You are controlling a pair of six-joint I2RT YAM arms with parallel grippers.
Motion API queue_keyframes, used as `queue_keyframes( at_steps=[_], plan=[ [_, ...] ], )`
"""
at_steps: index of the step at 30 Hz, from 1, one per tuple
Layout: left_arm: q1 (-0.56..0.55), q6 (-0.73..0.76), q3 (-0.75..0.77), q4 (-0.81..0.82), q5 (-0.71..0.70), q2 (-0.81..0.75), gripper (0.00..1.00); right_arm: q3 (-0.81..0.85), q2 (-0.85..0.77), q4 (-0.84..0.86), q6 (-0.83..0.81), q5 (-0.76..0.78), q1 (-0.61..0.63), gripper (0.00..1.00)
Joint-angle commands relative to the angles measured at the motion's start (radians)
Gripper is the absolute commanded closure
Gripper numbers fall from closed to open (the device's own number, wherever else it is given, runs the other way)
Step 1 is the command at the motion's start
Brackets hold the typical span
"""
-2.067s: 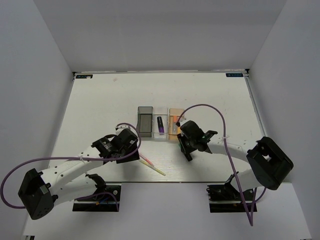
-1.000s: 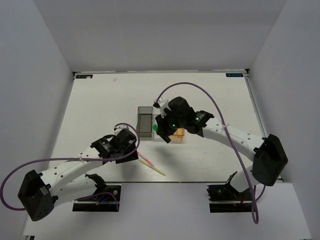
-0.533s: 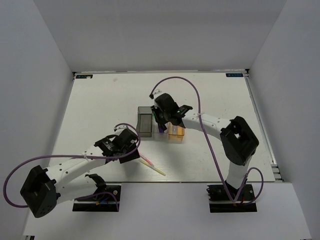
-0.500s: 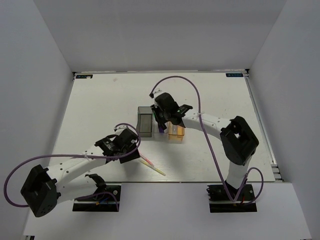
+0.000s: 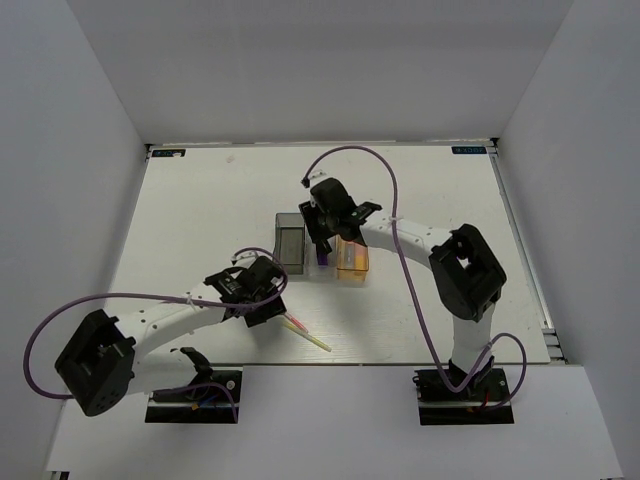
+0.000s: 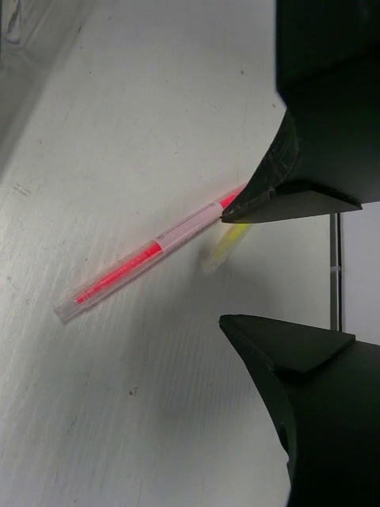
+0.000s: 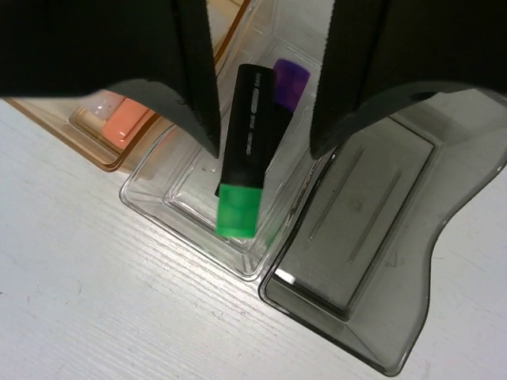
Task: Sort the stationery into containers
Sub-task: Place the pen in the storage box, then pick up the pen from the center of the board.
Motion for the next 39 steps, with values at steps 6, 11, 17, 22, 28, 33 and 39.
queue_keyframes(
  at_steps=[6, 11, 17, 22, 28, 33, 39],
  plan=[
    [0.001, -0.191, 0.07, -0.061, -0.097, 0.06, 0.4, -0.08, -0.148, 0.024, 0.011, -0.061, -0.039, 0.4],
    [0.025, -0.213, 0.131, -0.078, -0.126, 0.138, 0.5, -0.219, -0.313, 0.036, 0.022, -0.104, -0.066, 0.49],
    [0.033, -0.222, 0.217, -0.113, -0.123, 0.241, 0.51, -0.402, -0.503, 0.03, 0.01, -0.164, -0.099, 0.54],
    [0.033, -0.244, 0.211, -0.102, -0.112, 0.294, 0.51, -0.514, -0.638, 0.015, -0.009, -0.221, -0.122, 0.54],
    [0.03, -0.258, 0.196, -0.088, -0.107, 0.327, 0.59, -0.575, -0.737, 0.005, -0.015, -0.264, -0.146, 0.54],
    [0.028, -0.262, 0.196, -0.088, -0.11, 0.362, 0.7, -0.615, -0.793, -0.01, -0.026, -0.29, -0.162, 0.54],
    [0.028, -0.255, 0.207, -0.101, -0.107, 0.364, 0.9, -0.649, -0.841, -0.053, -0.049, -0.354, -0.18, 0.52]
  ],
)
